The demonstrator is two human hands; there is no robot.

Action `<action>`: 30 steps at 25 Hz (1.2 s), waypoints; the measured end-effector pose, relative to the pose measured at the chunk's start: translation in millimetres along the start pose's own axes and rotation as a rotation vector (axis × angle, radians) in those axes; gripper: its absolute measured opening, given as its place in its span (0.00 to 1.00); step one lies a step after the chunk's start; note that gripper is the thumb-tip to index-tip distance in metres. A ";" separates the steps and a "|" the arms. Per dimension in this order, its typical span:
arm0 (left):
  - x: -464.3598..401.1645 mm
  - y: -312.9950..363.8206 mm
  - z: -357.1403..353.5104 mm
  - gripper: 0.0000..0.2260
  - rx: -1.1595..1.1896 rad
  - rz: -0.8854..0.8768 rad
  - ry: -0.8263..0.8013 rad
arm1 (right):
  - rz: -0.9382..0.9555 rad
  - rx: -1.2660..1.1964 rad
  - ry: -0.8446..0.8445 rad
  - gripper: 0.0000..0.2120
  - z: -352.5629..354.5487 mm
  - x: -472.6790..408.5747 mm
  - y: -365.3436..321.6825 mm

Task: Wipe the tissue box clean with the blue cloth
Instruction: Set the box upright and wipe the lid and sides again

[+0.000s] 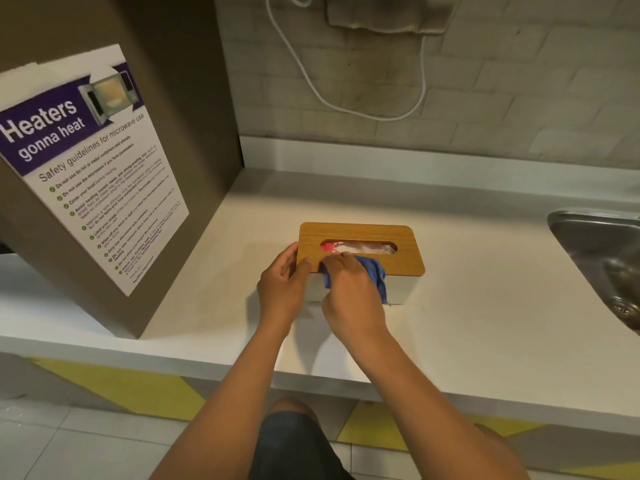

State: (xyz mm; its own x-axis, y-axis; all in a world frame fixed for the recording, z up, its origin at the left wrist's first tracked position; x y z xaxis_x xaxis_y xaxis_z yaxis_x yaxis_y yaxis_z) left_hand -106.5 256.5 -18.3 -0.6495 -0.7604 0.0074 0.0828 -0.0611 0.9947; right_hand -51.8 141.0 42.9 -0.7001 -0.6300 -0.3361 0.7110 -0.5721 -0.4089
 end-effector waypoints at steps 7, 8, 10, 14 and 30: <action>3.6 8.5 2.6 0.18 -0.335 -0.149 0.087 | -0.222 0.111 0.123 0.15 61.6 20.8 108.5; 7.5 16.9 2.6 0.17 -0.446 -0.237 0.143 | -0.242 0.114 0.080 0.15 60.1 18.0 113.3; 20.6 33.4 -4.5 0.15 -0.663 -0.471 0.209 | -0.273 0.120 0.008 0.13 59.1 11.7 118.9; 20.5 28.0 -8.0 0.23 -0.736 -0.408 0.108 | -0.301 0.135 -0.027 0.09 61.1 4.7 123.1; -28.0 3.4 -18.7 0.13 -0.180 0.028 -0.140 | -0.372 0.259 -0.123 0.08 56.8 -32.9 124.2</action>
State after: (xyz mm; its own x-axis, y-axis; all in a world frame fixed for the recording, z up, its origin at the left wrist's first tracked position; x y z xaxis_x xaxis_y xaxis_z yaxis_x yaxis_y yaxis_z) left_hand -73.9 265.6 -17.0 -0.7423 -0.6673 0.0615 0.2276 -0.1648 0.9597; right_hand 63.3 60.8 51.4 -0.9086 -0.4062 -0.0970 0.4173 -0.8732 -0.2519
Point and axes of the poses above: each hand's wrist, its own x-axis away from the middle knuckle, its own z-axis out of the back of the hand, y = z × x, the point moved 8 cm from there along -x, towards the middle knuckle
